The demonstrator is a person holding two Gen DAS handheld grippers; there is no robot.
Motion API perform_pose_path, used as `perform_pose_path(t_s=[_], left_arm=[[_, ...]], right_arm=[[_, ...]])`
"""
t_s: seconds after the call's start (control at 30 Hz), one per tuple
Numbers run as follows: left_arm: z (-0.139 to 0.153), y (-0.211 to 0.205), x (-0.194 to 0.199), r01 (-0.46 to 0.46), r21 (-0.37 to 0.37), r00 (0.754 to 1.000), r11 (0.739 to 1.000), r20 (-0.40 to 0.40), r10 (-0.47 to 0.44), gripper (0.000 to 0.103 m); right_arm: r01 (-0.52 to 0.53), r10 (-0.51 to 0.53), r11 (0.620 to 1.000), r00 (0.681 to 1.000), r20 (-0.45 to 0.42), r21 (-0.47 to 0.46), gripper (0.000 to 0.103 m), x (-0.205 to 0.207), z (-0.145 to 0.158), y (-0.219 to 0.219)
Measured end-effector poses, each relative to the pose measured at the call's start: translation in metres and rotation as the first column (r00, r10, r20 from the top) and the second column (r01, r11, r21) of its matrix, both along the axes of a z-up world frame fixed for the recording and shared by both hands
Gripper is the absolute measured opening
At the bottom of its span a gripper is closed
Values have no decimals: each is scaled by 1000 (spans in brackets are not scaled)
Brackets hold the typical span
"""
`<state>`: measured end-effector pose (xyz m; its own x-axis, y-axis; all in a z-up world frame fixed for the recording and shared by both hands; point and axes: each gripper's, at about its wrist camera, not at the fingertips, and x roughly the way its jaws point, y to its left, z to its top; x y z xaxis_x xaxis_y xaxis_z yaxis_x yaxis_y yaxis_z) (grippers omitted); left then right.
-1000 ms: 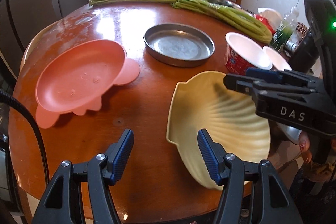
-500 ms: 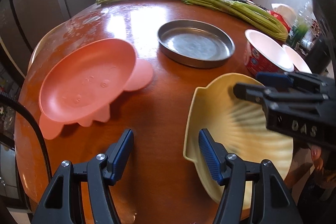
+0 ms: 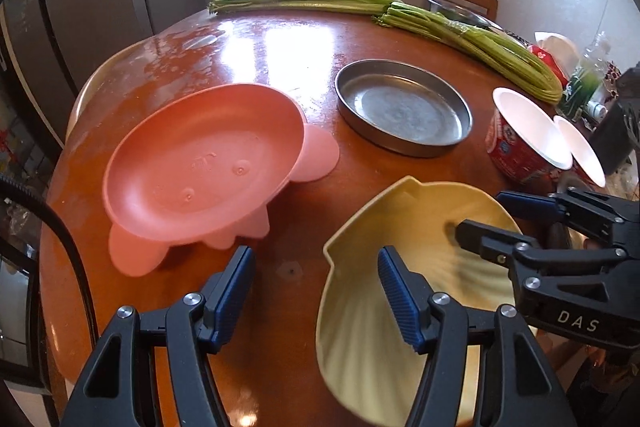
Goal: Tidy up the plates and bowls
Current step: 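Grasp the rim of the yellow scallop-shell plate with the left tool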
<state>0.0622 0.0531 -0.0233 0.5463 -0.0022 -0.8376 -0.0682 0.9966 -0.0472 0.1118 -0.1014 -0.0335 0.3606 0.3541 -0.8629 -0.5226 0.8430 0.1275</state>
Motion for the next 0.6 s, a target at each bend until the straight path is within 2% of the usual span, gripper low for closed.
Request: perform_pose_path(t_s=[0.23,0.33,0.37,0.47,0.6], left_arm=[[-9,1,-19,6,-63,999,998,-51,-9,64],[-9,-5,-27,14,-56,999,998,-39,-16,64],[-8,-8,-28,17,-58,999,998,-33,-19,62],[-8,-13,-32,34,-79,999,996,-20,-36,47],[-8,-14,-31,29,-89,999,996,-19,-31,46]], right_arm=[[-26,26,1000,1000,-1,-18,55,-17,0,3],[-23,23,1000,1000,-5,-6,55,-20,0,2],[-21,21,1000,1000,-5,-7,55,-20,0,2],[-20,20,1000,1000,-9,5,56,-21,0,1],[-8,9,999,1000,-21,37,56,-20,2,-3]])
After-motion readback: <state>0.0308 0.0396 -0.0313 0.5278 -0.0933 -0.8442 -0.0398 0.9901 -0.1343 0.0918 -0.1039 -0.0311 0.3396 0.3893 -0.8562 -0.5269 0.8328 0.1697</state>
